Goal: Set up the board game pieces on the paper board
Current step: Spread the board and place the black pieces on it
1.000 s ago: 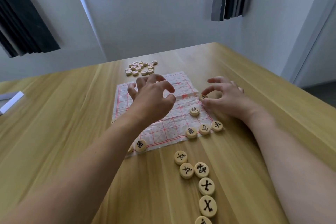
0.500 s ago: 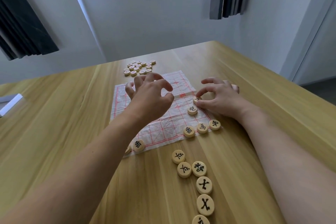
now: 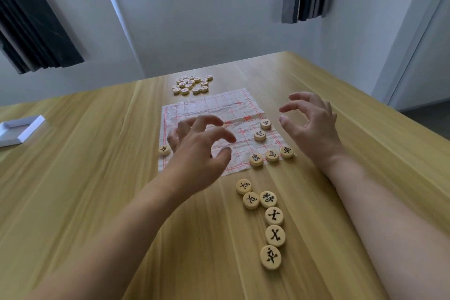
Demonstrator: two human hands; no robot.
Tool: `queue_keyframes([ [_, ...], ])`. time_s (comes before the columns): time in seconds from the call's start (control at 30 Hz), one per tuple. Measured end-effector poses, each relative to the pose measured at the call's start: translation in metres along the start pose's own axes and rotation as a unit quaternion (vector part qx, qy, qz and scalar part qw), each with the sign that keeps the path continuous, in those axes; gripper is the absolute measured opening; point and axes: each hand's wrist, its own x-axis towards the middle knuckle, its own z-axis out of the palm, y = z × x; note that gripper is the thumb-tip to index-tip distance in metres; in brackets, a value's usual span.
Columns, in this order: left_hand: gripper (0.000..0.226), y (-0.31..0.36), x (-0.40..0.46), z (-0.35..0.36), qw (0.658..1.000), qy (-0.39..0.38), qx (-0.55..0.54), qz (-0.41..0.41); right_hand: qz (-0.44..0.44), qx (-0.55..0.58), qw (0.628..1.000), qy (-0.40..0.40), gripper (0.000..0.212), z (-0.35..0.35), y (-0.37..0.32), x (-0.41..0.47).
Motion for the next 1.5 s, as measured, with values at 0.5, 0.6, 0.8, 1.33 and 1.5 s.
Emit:
queue_keyframes([
  [0.5, 0.024, 0.005, -0.087, 0.006, 0.999, 0.014, -0.002, 0.051, -0.078, -0.011, 0.983, -0.164, 0.019, -0.011, -0.051, -0.091],
  [0.6, 0.034, 0.007, -0.092, 0.007, 0.996, -0.009, 0.030, 0.088, -0.061, -0.022, 0.981, -0.185, 0.034, -0.010, -0.052, -0.086],
  [0.8, 0.034, 0.009, -0.092, 0.003, 0.986, -0.045, 0.083, 0.139, -0.085, -0.049, 0.970, -0.224, 0.037, -0.011, -0.054, -0.087],
  [1.33, 0.040, -0.003, -0.091, 0.000, 0.996, -0.008, 0.081, 0.040, -0.093, -0.089, 0.957, -0.259, 0.015, -0.008, -0.059, -0.083],
  [1.5, 0.034, -0.004, -0.091, 0.001, 0.998, -0.027, 0.063, 0.019, -0.096, -0.097, 0.959, -0.249, 0.015, -0.007, -0.058, -0.084],
])
